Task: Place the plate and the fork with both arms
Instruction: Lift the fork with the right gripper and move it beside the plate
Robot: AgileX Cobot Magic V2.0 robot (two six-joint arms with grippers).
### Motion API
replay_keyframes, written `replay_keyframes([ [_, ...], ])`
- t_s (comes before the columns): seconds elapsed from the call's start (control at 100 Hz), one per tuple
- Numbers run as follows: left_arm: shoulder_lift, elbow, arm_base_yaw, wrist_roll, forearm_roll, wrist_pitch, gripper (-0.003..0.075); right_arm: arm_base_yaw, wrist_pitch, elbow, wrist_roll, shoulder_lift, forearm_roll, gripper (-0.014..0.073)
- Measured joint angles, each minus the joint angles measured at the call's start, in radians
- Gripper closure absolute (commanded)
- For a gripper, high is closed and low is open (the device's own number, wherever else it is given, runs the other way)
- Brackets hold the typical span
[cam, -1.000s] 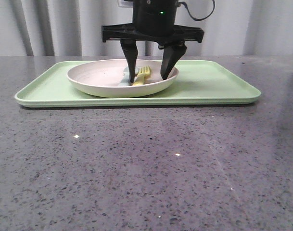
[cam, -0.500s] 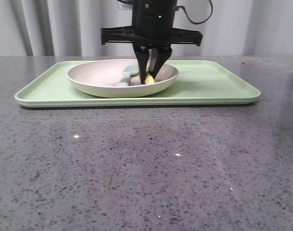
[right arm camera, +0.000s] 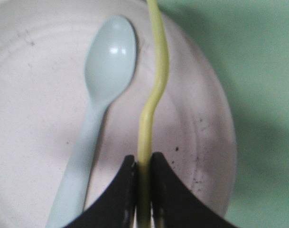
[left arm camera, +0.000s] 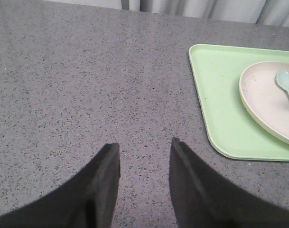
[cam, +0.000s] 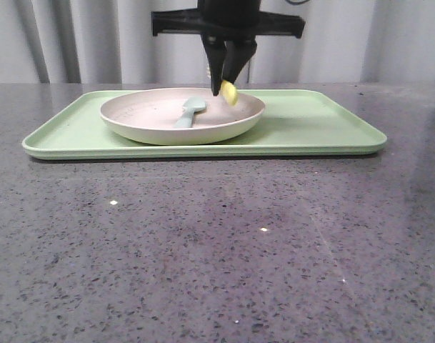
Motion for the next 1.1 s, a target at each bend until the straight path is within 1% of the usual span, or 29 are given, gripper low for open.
replay_keyframes([
  [0.14, 0.000, 0.000, 0.000, 0.000, 0.000, 0.000, 0.0472, -0.016, 0.005, -0.069, -0.002, -0.002, -0.047, 0.0661],
  [0.34, 0.000, 0.000, 0.000, 0.000, -0.004, 0.000, 0.0472, -0.048, 0.011, -0.074, -0.002, -0.033, -0.072, 0.0661],
  [0.56, 0.000, 0.000, 0.000, 0.000, -0.011, 0.000, 0.0472, -0.089, 0.013, -0.070, -0.083, -0.079, -0.069, 0.0661],
  [0.86, 0.000, 0.000, 0.000, 0.000, -0.015, 0.000, 0.0472, -0.153, 0.015, 0.062, -0.091, -0.116, -0.046, 0.0661],
  [1.1, 0.000, 0.000, 0.000, 0.000, -0.015, 0.000, 0.0472, -0.169, 0.014, 0.156, -0.092, -0.106, -0.027, 0.0661],
])
